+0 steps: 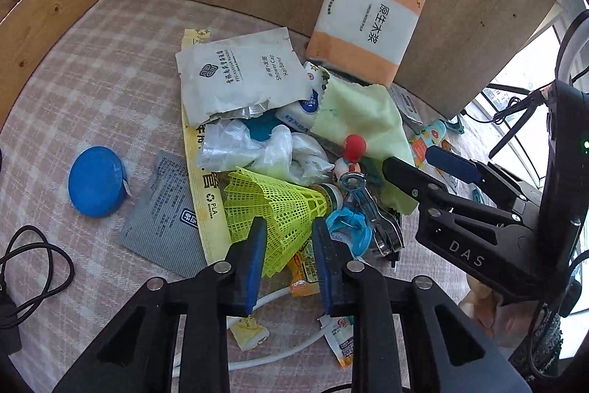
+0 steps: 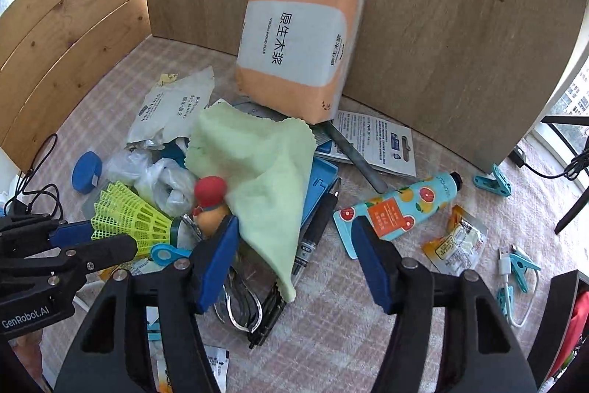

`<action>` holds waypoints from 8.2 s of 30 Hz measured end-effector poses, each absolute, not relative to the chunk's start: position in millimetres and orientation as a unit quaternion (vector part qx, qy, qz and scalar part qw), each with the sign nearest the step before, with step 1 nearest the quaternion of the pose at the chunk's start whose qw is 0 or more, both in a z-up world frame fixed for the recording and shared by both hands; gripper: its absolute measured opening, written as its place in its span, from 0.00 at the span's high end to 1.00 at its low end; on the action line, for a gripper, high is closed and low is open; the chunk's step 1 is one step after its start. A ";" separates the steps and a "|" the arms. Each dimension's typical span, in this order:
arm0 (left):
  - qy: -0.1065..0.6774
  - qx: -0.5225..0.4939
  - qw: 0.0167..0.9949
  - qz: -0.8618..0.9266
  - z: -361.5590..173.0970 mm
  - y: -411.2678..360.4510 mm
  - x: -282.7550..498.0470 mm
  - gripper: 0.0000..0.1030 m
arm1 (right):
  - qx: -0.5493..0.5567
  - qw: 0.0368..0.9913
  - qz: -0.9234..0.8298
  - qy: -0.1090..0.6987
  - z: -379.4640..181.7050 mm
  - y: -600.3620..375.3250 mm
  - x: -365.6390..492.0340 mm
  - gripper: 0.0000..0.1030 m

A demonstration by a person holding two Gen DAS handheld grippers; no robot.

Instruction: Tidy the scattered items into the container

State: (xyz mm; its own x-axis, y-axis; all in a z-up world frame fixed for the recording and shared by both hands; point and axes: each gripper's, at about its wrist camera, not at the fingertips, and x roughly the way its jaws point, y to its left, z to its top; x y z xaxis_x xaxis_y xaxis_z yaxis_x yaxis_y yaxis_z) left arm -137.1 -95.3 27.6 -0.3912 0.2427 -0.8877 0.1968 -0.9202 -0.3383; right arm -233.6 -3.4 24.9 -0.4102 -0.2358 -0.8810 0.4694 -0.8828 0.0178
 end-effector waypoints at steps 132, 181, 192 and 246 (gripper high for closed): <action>-0.138 -0.526 -0.028 0.838 61.9 -141.9 -16.2 0.47 | 0.522 0.114 -0.845 -0.035 69.1 184.5 -89.8 0.45; -0.087 -0.571 0.038 0.816 5.6 -106.0 -55.7 0.81 | 0.469 0.266 -0.822 0.185 49.4 -52.9 -107.3 0.55; -0.082 -0.566 0.034 0.820 6.0 -104.6 -53.0 0.83 | 0.471 0.250 -0.835 0.138 49.2 -35.5 -122.9 0.83; -0.082 -0.570 0.002 0.818 5.8 -103.6 -43.9 0.89 | 0.523 0.271 -0.795 0.146 22.0 -14.3 -108.9 0.47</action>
State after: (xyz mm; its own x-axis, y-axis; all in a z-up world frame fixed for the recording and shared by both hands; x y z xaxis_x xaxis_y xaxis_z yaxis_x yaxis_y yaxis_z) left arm -43.9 -103.6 5.8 -0.3506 0.0963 -0.9315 0.0907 -0.9865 -0.1362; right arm -108.9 -14.3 22.0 -0.3052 -0.2782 -0.9107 0.5836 -0.8104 0.0520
